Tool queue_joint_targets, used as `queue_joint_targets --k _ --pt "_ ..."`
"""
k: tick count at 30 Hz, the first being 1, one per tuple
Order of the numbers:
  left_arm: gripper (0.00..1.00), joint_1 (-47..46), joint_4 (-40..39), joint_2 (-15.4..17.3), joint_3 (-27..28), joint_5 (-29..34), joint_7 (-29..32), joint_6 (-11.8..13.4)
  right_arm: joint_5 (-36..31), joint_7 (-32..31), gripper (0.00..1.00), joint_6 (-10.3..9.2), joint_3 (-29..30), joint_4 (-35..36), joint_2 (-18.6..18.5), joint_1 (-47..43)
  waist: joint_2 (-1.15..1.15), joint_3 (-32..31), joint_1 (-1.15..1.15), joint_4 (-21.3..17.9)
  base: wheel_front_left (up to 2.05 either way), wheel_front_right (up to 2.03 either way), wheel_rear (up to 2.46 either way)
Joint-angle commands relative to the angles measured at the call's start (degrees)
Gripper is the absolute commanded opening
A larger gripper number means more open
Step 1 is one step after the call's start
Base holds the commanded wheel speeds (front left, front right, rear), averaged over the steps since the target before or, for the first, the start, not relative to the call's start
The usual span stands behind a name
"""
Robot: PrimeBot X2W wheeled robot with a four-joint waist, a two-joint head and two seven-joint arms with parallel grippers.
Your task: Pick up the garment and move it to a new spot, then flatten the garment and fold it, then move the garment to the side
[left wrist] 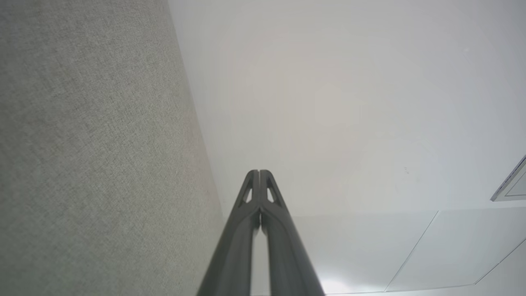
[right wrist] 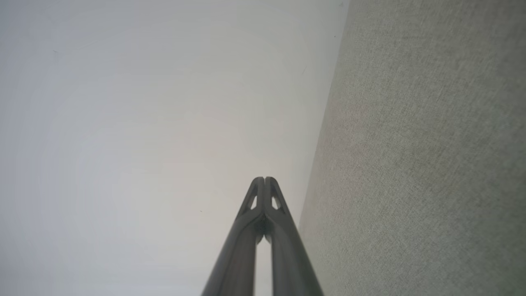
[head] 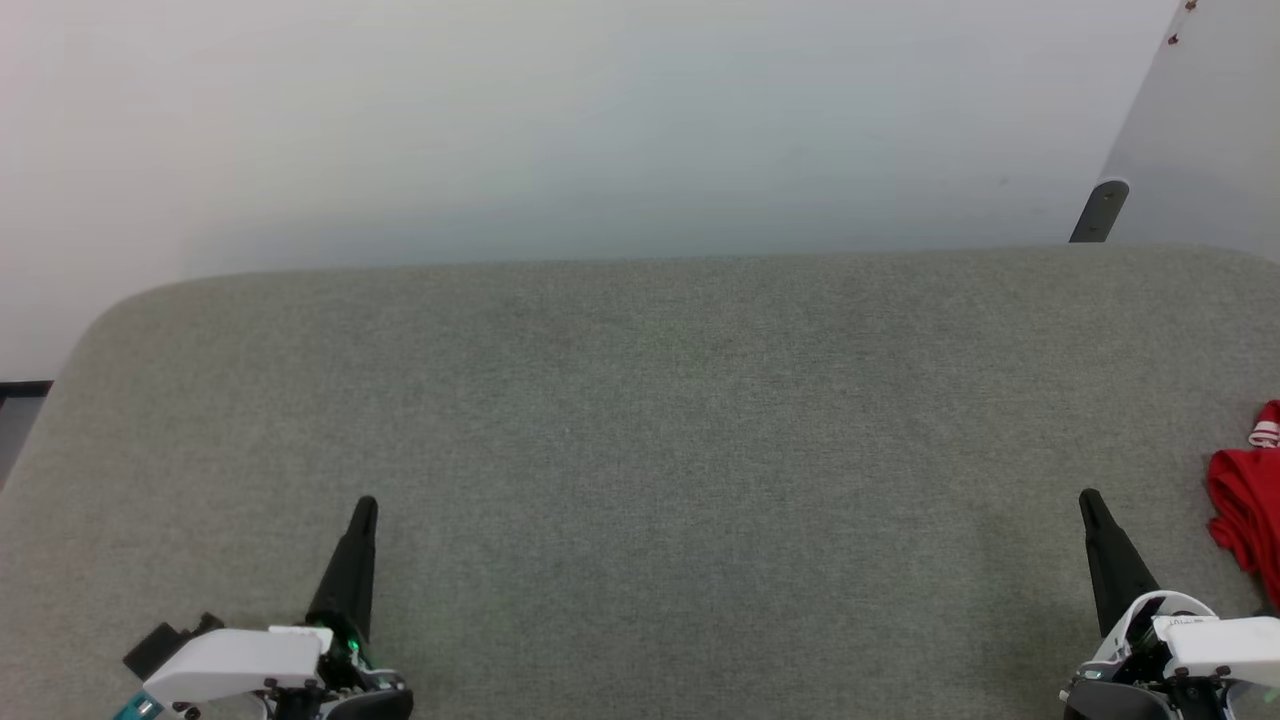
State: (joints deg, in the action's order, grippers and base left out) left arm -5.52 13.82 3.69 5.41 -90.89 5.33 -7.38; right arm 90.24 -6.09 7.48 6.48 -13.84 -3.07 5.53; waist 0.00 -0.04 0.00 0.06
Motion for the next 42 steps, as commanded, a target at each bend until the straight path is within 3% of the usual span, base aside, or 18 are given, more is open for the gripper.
queue_joint_targets --k 1,42 --pt "0.00 -0.7 0.1 -0.1 0.2 -1.2 0.2 -0.2 1.3 -0.4 0.00 0.02 0.1 -0.1 0.2 0.9 0.00 0.1 0.00 0.0 0.00 0.00 0.00" --pt "0.00 -1.0 0.3 -0.5 0.7 -1.9 1.0 -0.2 2.3 -0.5 0.00 0.02 0.1 -0.3 0.3 0.9 0.00 0.2 0.00 -0.1 0.00 0.00 0.00"
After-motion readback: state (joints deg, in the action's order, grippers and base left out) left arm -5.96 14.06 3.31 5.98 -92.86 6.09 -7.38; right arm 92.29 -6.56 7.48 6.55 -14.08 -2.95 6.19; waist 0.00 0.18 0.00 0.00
